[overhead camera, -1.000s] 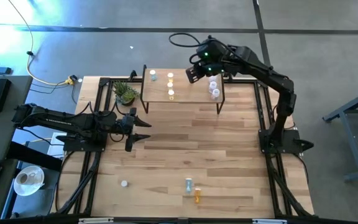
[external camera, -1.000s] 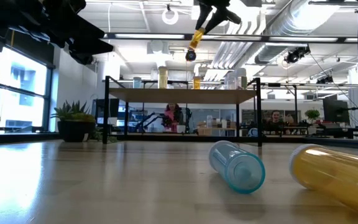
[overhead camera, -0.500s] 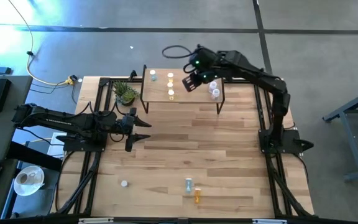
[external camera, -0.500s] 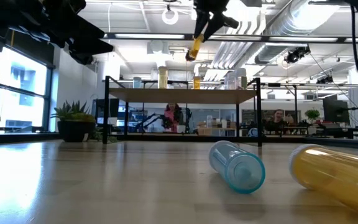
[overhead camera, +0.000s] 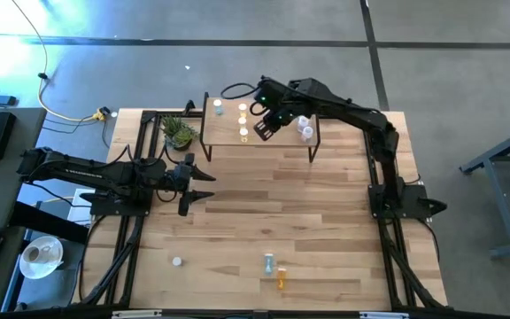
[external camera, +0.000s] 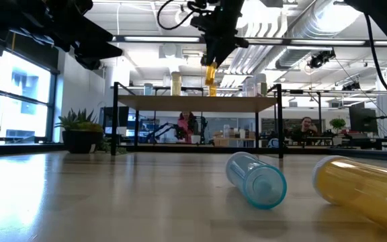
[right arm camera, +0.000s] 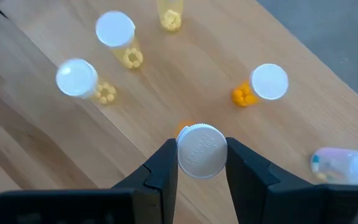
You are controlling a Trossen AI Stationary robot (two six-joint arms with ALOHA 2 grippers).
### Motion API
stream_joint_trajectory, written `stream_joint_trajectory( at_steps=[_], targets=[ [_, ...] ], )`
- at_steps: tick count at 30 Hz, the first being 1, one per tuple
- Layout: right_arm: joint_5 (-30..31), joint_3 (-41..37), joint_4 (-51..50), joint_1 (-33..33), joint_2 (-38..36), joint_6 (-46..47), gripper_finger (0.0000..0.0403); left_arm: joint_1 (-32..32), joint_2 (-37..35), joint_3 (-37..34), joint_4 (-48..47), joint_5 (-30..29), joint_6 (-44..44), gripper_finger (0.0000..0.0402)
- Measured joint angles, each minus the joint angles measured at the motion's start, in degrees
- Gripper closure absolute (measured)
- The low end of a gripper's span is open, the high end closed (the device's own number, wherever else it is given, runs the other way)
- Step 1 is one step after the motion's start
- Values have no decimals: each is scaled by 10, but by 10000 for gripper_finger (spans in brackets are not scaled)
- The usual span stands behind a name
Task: Pick and place medicine bottles onto shelf by color
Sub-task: Put the right orange pill bottle on the shelf aligned with the orange pill bottle
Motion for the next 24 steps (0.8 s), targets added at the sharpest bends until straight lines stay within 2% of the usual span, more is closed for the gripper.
stream_joint_trajectory(
  at_steps=[8,12,24],
  targets=[
    [3,0,-25,-3,25,-28,304,0,0,0,-2,0,0,186],
    [28,0,-26,-3,34,-38,304,0,0,0,-2,0,0,186],
    [28,-1,-20,-7,38,-43,304,0,0,0,-3,0,0,186]
  ],
)
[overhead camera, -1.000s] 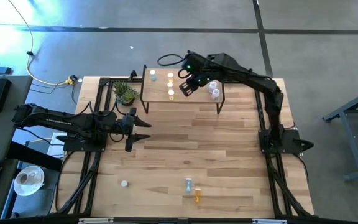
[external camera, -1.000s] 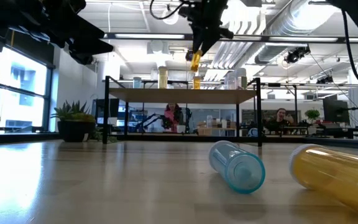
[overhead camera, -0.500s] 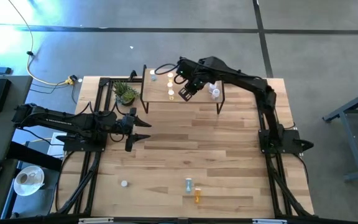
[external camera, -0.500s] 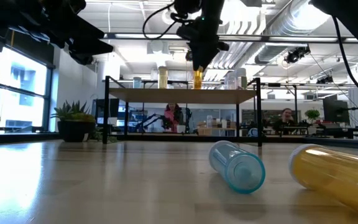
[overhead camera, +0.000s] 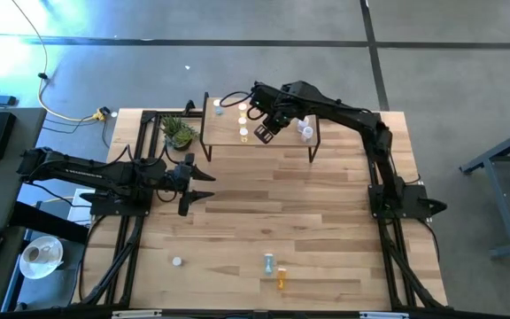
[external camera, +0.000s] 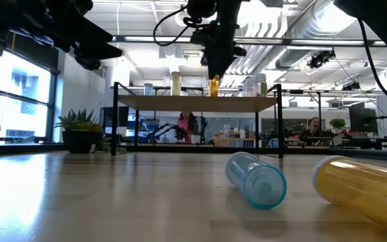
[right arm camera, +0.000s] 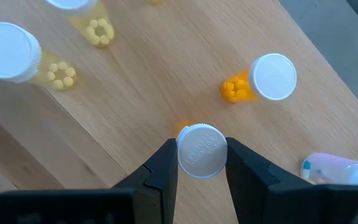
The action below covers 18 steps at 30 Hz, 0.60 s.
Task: Pick and place medicine bottles onto shelf by color
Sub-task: Put the right orange pill bottle on the shelf aligned with the orange pill bottle
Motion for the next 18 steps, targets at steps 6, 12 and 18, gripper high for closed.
stream_joint_trajectory(
  at_steps=[6,12,18],
  targets=[
    [-1,0,2,0,0,-5,304,0,0,0,0,0,-1,186],
    [-2,0,1,0,0,-11,304,0,0,0,-1,0,-1,186],
    [-3,0,1,0,0,-9,304,0,0,0,-1,0,-1,186]
  ],
)
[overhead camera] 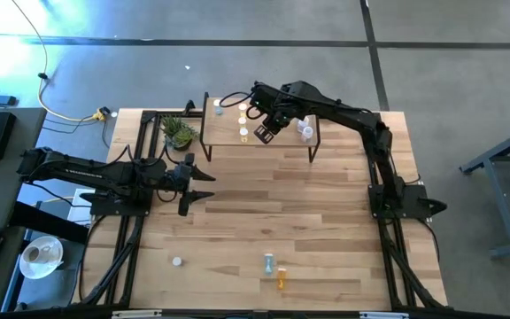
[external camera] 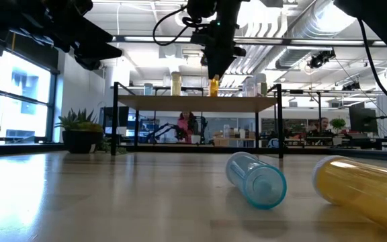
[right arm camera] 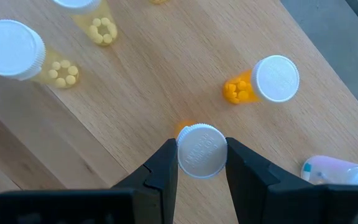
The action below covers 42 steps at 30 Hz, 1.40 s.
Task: Pick and place medicine bottles onto shelf by color
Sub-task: Put the right orange pill bottle on the shelf aligned with the orange pill bottle
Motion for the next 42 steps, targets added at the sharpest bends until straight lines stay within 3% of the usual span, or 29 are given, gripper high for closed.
stream_joint_trajectory(
  at_steps=[37,42],
  targets=[
    [0,0,1,-3,0,9,303,0,0,0,-27,0,1,186],
    [0,0,2,-4,0,9,276,0,0,0,-26,0,1,186]
  ],
)
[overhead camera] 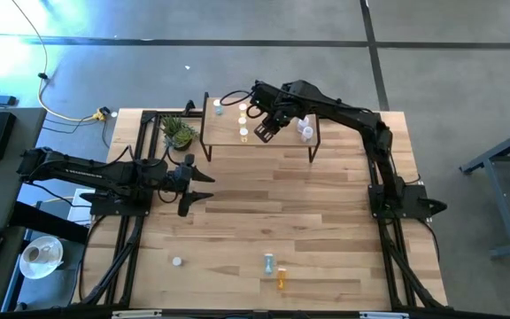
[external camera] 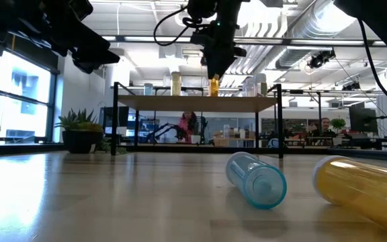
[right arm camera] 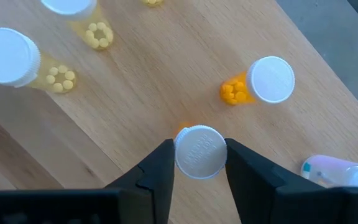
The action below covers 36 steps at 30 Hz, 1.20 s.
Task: Pick and place medicine bottles onto shelf by color
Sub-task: Put the right orange pill bottle on the shelf aligned with the orange pill bottle
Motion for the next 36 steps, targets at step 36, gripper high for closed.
stream_joint_trajectory(
  at_steps=[36],
  targets=[
    [-3,0,2,0,-1,4,238,0,0,0,0,0,1,186]
  ],
)
